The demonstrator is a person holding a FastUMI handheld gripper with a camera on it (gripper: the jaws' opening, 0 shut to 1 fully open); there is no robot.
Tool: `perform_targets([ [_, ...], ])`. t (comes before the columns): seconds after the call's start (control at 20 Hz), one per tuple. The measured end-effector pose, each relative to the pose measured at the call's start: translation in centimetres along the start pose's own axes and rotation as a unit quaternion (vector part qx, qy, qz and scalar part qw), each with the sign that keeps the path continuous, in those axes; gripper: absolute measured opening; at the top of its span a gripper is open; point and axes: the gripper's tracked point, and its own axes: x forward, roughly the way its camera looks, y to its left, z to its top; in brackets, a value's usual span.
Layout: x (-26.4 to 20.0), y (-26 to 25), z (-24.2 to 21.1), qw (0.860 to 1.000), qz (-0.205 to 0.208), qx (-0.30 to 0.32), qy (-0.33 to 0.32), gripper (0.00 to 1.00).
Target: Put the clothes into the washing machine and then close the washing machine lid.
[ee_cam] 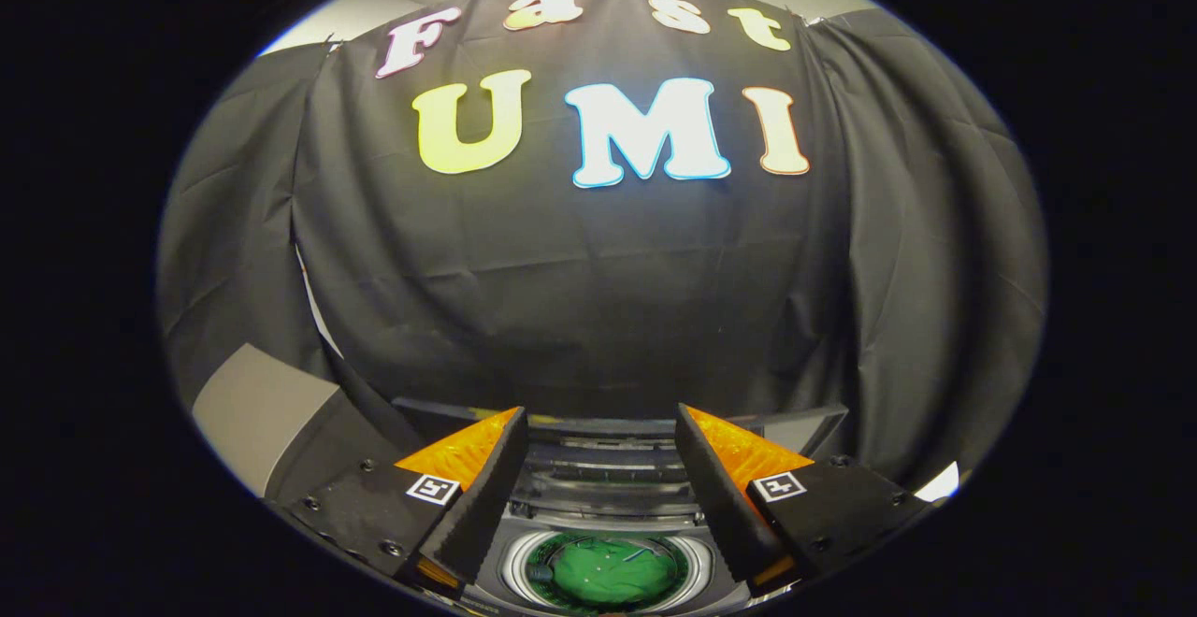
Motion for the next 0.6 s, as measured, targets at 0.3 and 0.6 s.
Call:
perform_targets([
  [0.3,4.1,0.2,0.3,0.999,-0.007,0.018,0.046,0.98],
  [0.6,6.8,-0.1,-0.4,0.996,-0.023,0.001,0.089,0.98],
])
